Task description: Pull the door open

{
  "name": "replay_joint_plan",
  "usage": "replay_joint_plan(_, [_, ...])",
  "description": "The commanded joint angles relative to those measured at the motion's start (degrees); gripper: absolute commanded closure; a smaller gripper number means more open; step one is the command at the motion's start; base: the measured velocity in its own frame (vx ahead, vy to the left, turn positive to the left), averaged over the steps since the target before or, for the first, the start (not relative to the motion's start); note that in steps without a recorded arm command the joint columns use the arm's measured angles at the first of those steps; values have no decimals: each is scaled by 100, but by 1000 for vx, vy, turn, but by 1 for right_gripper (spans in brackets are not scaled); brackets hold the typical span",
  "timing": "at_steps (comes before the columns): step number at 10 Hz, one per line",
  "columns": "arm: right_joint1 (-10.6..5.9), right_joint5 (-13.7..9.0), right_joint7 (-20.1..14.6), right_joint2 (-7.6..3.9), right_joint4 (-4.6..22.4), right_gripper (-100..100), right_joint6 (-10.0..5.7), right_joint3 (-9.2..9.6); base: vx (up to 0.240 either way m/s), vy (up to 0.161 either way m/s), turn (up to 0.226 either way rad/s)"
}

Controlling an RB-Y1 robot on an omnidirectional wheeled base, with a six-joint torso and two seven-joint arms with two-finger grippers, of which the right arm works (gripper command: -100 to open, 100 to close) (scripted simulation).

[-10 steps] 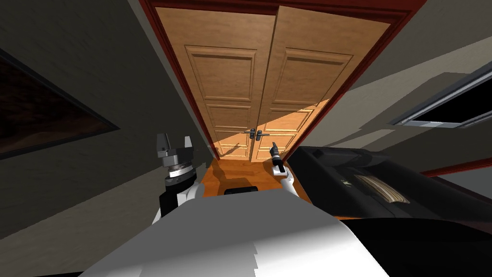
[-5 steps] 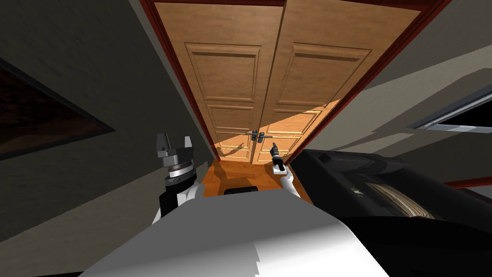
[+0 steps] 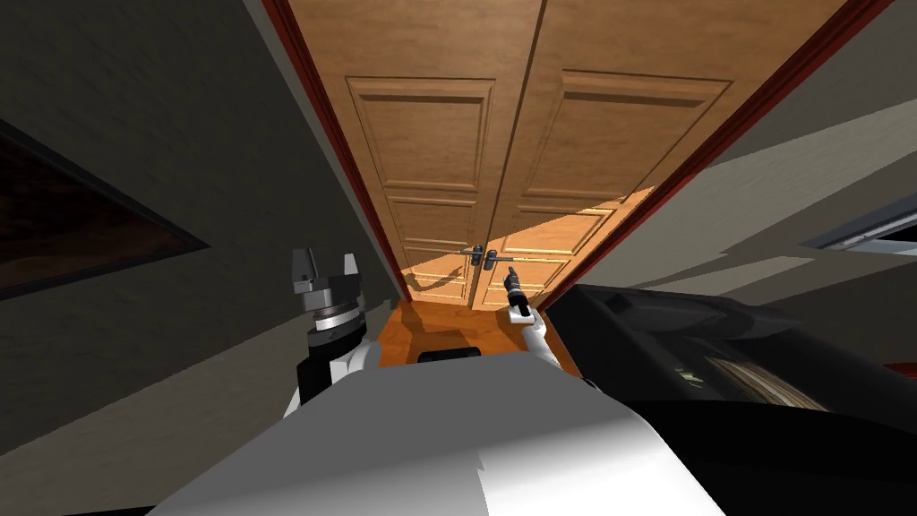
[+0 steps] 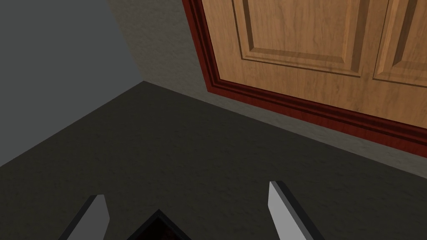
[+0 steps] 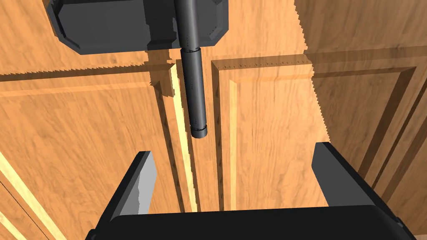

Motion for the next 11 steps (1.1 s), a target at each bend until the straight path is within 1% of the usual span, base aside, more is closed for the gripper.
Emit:
replay_joint_plan(1, [-98,46,-34,-9,210,-100,-18,-57,122,-29,55])
replay_joint_plan(5, [-314,144,-131,-57,625,-100,-7,-173,117,-24,50])
replay_joint_plan(6, [-277,130,-108,-44,566,-100,-22,-157,54,-20,15])
replay_joint_plan(7, [-204,74,-159,-203,666,-100,-50,-292,74,-37,20])
replay_joint_plan(8, [-162,38,-188,-297,721,-100,-71,-367,176,-85,44])
replay_joint_plan(9, [-150,26,-198,-327,739,-100,-79,-390,155,-90,41])
replay_joint_plan(10, [-150,26,-198,-327,739,-100,-79,-390,68,-49,7])
replay_joint_plan(11, [-124,-14,-236,-420,802,-100,-112,-452,99,-13,84])
